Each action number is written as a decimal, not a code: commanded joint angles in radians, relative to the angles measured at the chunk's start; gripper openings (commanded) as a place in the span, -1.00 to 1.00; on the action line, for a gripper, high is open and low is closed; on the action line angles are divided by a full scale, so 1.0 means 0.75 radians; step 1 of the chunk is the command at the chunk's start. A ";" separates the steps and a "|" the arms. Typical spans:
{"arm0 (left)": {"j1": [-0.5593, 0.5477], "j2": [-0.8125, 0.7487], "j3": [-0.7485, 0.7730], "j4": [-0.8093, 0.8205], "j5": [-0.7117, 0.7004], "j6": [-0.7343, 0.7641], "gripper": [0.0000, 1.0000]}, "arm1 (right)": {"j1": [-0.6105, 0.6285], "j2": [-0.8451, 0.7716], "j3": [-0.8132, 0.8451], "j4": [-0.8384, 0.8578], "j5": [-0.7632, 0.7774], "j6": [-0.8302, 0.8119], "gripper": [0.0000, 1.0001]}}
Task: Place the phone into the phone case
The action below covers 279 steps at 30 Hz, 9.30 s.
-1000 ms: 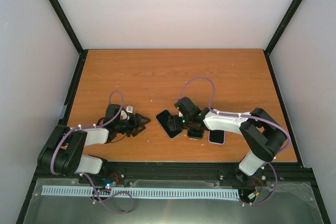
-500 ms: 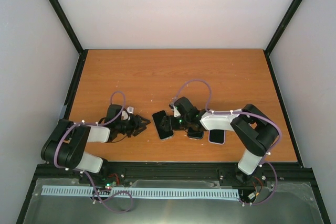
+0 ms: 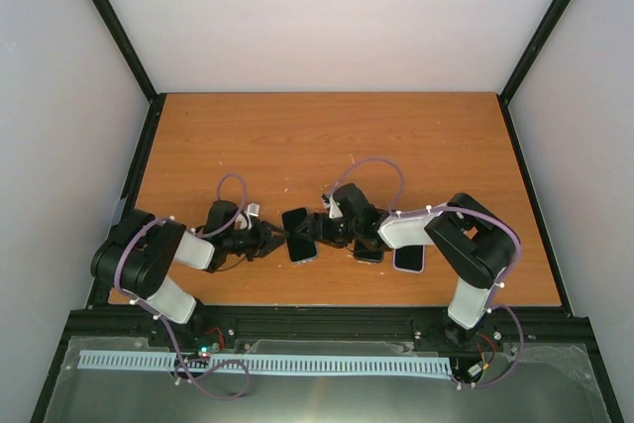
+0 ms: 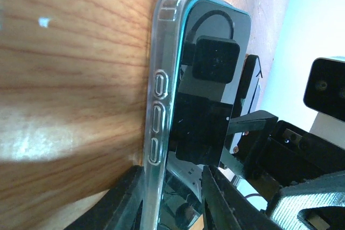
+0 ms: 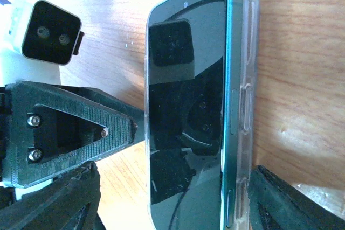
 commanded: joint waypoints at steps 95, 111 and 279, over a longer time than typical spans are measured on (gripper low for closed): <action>-0.041 -0.776 -0.115 0.151 0.237 -0.103 -0.77 | 0.012 -0.372 -0.353 0.901 -0.283 0.348 -0.73; -0.041 -0.785 -0.083 0.322 0.209 -0.099 -0.99 | 0.021 -0.377 -0.482 1.007 -0.347 0.415 -0.06; -0.037 -1.328 0.657 -1.293 -0.538 0.536 0.99 | -0.031 -1.349 0.167 -1.209 0.860 -0.226 1.00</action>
